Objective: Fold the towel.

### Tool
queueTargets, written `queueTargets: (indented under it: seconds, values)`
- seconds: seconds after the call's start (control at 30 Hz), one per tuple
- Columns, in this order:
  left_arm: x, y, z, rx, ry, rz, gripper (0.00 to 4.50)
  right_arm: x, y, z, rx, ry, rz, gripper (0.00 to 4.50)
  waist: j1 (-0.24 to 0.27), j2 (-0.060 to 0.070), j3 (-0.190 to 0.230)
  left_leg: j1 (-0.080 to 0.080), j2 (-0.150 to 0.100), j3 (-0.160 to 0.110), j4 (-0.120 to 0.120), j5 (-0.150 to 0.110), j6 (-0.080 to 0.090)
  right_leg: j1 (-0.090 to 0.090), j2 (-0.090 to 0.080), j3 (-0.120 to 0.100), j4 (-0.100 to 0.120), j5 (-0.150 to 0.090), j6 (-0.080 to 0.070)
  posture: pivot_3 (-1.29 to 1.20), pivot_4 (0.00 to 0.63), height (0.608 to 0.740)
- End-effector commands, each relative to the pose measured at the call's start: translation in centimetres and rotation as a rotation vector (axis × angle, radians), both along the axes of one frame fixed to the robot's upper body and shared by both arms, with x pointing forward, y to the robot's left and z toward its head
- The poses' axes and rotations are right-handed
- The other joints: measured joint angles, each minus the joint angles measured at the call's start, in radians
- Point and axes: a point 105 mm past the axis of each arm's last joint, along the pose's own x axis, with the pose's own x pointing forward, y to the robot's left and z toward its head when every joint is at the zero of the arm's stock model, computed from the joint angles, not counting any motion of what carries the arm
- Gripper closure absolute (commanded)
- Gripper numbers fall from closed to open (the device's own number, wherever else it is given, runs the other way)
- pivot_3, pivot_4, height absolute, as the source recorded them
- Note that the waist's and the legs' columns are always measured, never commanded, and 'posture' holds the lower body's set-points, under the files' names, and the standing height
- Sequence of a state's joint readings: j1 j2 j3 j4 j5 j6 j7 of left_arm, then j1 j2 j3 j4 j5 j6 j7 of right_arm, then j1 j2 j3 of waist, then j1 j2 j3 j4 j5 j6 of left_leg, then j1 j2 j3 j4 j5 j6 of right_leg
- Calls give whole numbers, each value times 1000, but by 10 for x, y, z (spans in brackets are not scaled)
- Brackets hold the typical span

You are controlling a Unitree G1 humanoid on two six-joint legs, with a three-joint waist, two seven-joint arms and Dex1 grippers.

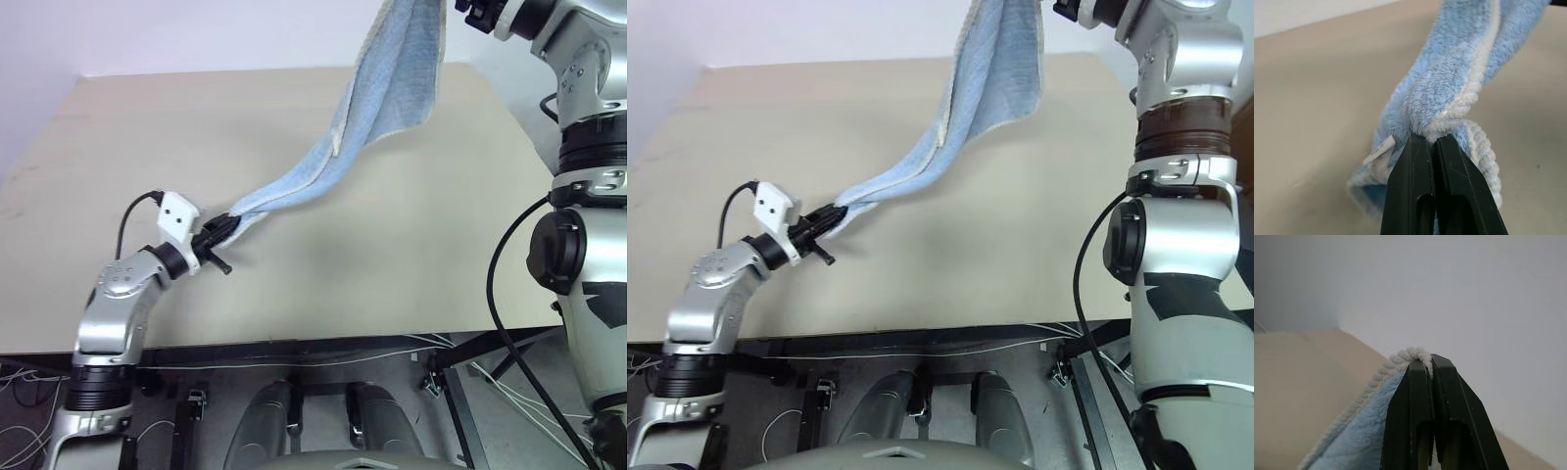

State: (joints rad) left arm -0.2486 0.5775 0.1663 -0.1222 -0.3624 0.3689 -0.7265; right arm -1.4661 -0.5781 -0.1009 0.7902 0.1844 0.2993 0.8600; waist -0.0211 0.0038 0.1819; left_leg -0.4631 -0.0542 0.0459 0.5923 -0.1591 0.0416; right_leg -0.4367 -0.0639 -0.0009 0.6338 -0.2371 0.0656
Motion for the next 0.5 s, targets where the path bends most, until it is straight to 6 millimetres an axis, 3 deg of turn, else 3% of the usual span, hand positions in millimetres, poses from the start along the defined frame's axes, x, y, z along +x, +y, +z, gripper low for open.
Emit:
queueTargets:
  seconds: [0.03, 0.2, 0.23, 0.3, 0.43, 0.5]
  values:
    - [-17, 12, 1, 60, 80, -103, 4474, -2, -5, 5, -31, -29, -22, 4500, -2, 0, 0, 0, 0, 0, 0, 0, 0, 0, 0, 0, 0, 0, 0, 0, 150, 735]
    - [-45, 25, -9, 142, 250, -227, 4474, -3, 0, -1, -54, -12, 1, 4500, -17, 0, 0, 0, 0, 1, -2, 0, 0, -4, 0, 1, -1, 0, 0, 0, 150, 735]
    - [-47, 29, -11, 172, 269, -224, 4008, -3, 0, -2, -56, -10, 4, 4500, -19, 0, 0, -1, 0, 1, -2, 0, 0, -4, 0, 1, -1, 0, 0, 0, 150, 735]
    - [-50, 31, -15, 195, 296, -229, 3511, -3, 0, -6, -64, 1, 7, 4500, -21, 0, 0, 0, 0, 1, -2, 0, 0, -4, 0, 1, -2, 0, 0, 0, 150, 735]
    - [-36, 28, -26, 215, 257, -160, 2246, -2, 2, -16, -87, 24, 20, 4500, -21, 0, 0, 0, 0, 2, -4, 0, 0, -4, 0, 1, -1, 0, 0, 0, 150, 735]
    - [-29, 23, -27, 195, 226, -139, 2246, -3, 2, -18, -89, 26, 22, 4500, -20, 0, 0, 0, 0, 2, -4, 0, 0, -5, -1, 1, -1, 0, 0, 0, 150, 735]
